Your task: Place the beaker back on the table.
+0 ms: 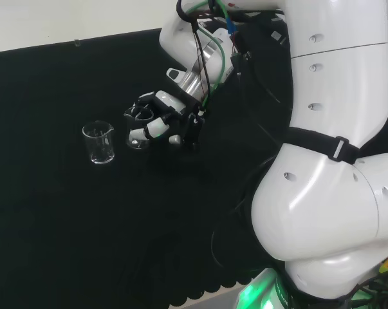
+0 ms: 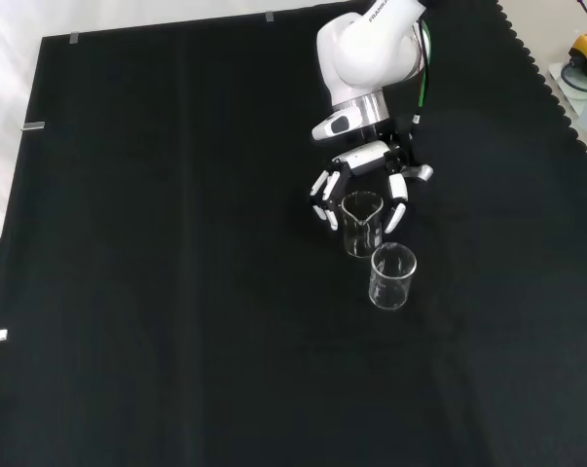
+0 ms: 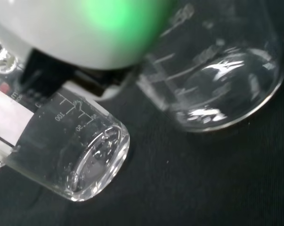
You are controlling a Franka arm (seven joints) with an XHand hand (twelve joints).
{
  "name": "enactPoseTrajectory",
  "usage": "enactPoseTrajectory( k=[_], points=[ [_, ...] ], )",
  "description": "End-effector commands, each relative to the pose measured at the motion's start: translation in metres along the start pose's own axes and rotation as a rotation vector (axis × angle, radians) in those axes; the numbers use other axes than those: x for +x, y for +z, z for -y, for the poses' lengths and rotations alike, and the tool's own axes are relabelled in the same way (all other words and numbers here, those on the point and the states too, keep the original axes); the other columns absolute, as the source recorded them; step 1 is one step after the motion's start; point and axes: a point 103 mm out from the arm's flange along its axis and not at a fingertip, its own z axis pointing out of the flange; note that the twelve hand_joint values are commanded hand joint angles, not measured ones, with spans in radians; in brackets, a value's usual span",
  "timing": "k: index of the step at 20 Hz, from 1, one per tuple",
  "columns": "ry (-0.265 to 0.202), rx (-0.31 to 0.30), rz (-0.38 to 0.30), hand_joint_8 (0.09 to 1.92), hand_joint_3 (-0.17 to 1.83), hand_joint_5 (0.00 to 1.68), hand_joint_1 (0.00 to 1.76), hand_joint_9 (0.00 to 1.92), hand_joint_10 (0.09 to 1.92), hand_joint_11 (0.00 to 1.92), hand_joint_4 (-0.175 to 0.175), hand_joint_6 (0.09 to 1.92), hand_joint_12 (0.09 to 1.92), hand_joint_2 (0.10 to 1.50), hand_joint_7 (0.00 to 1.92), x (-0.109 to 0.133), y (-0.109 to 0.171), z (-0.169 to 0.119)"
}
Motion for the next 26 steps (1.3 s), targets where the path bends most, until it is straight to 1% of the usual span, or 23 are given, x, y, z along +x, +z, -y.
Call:
enactPoseTrajectory(
  k=[1, 6, 7, 10, 12, 16, 17, 19, 22, 26],
  points=[
    [-0.007, 0.000, 0.038, 0.09, 0.98, 0.48, 1.08, 1.03, 0.09, 0.30, -0.002, 0.76, 1.27, 0.30, 1.04, 0.002, -0.001, 0.004],
    [-0.023, -0.006, 0.078, 0.09, 0.98, 0.45, 1.06, 1.00, 0.09, 0.24, -0.004, 0.73, 1.29, 0.29, 1.02, 0.005, -0.001, 0.006],
    [-0.031, 0.000, 0.088, 0.09, 0.98, 0.45, 1.06, 1.00, 0.09, 0.24, -0.005, 0.72, 1.29, 0.29, 1.01, 0.005, -0.001, 0.007],
    [-0.028, 0.005, 0.103, 0.09, 0.98, 0.44, 1.05, 0.99, 0.09, 0.22, -0.006, 0.71, 1.30, 0.30, 1.00, 0.008, 0.002, 0.007],
    [-0.024, 0.006, 0.104, 0.09, 0.98, 0.44, 1.03, 0.97, 0.09, 0.21, -0.009, 0.70, 1.30, 0.30, 0.98, 0.009, 0.003, 0.007],
    [-0.014, 0.005, 0.102, 0.09, 0.96, 0.42, 1.01, 0.95, 0.09, 0.18, -0.016, 0.67, 1.31, 0.30, 0.96, 0.006, -0.006, 0.011],
    [-0.010, 0.007, 0.113, 0.09, 0.96, 0.42, 1.00, 0.95, 0.09, 0.18, -0.016, 0.66, 1.31, 0.30, 0.95, 0.008, -0.003, 0.011],
    [-0.006, 0.006, 0.110, 0.09, 0.95, 0.42, 0.99, 0.94, 0.09, 0.17, -0.018, 0.65, 1.31, 0.30, 0.95, 0.009, -0.002, 0.011],
    [0.000, -0.001, 0.098, 0.09, 0.95, 0.42, 0.98, 0.93, 0.09, 0.16, -0.020, 0.64, 1.31, 0.30, 0.93, 0.007, -0.011, 0.013],
    [-0.002, 0.010, 0.100, 0.09, 0.93, 0.39, 0.95, 0.86, 0.09, 0.10, -0.024, 0.59, 1.32, 0.30, 0.86, 0.006, -0.023, 0.016]
  ],
)
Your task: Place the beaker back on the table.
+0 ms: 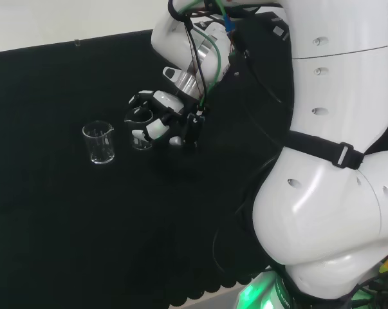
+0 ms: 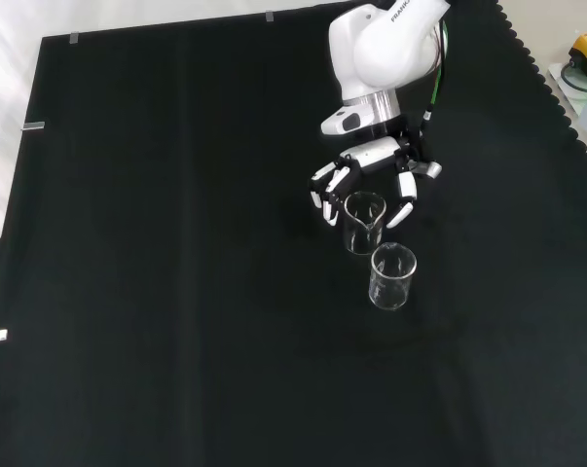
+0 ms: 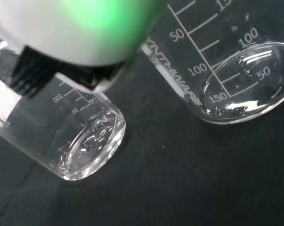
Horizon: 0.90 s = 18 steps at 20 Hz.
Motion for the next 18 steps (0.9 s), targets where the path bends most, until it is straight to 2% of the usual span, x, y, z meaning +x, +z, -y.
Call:
enactPoseTrajectory(
  k=[1, 7, 18],
  points=[
    [0.006, 0.004, 0.000, 0.09, 0.93, 0.39, 0.95, 0.84, 0.09, 0.08, -0.026, 0.58, 1.32, 0.30, 0.84, -0.006, -0.020, 0.006],
    [0.012, -0.009, 0.023, 0.09, 0.91, 0.38, 0.91, 0.78, 0.09, 0.02, -0.027, 0.52, 1.33, 0.31, 0.76, -0.002, -0.036, 0.013],
    [0.047, -0.048, 0.027, 0.09, 0.99, 0.41, 0.95, 0.80, 0.09, 0.07, -0.017, 0.47, 1.33, 0.33, 0.75, -0.008, -0.070, 0.029]
  ],
)
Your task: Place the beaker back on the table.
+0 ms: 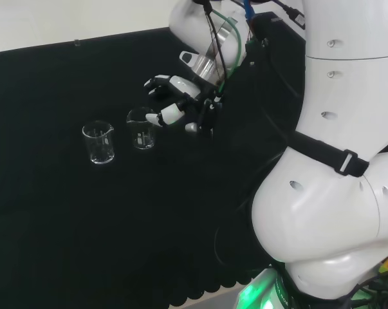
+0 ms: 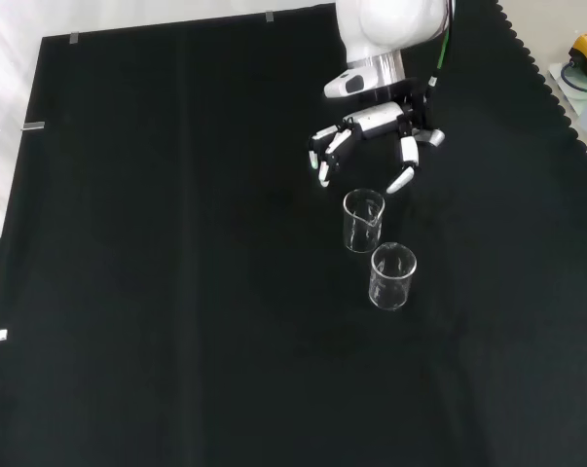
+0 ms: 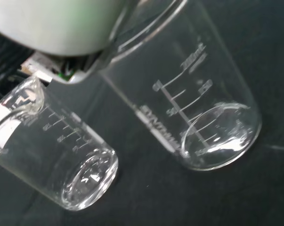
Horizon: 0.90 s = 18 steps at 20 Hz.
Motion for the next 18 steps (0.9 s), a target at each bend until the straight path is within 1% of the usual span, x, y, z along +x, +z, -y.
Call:
enactPoseTrajectory(
  k=[1, 5, 9, 14, 18],
  points=[
    [0.021, -0.017, 0.004, 0.09, 1.00, 0.41, 0.95, 0.79, 0.09, 0.07, -0.016, 0.47, 1.32, 0.33, 0.73, -0.005, -0.017, 0.009],
    [0.025, -0.029, 0.007, 0.09, 1.01, 0.41, 0.94, 0.78, 0.09, 0.08, -0.012, 0.45, 1.32, 0.34, 0.70, -0.004, -0.025, 0.011],
    [0.024, -0.030, 0.027, 0.09, 1.01, 0.43, 0.93, 0.78, 0.09, 0.08, -0.010, 0.45, 1.32, 0.34, 0.70, 0.003, -0.021, 0.011],
    [0.027, -0.030, 0.026, 0.09, 1.01, 0.44, 0.93, 0.78, 0.09, 0.08, -0.010, 0.45, 1.32, 0.34, 0.70, 0.002, -0.027, 0.013],
    [0.026, -0.028, 0.037, 0.09, 1.01, 0.44, 0.93, 0.79, 0.09, 0.08, -0.011, 0.45, 1.32, 0.35, 0.71, 0.005, -0.027, 0.014]
  ],
)
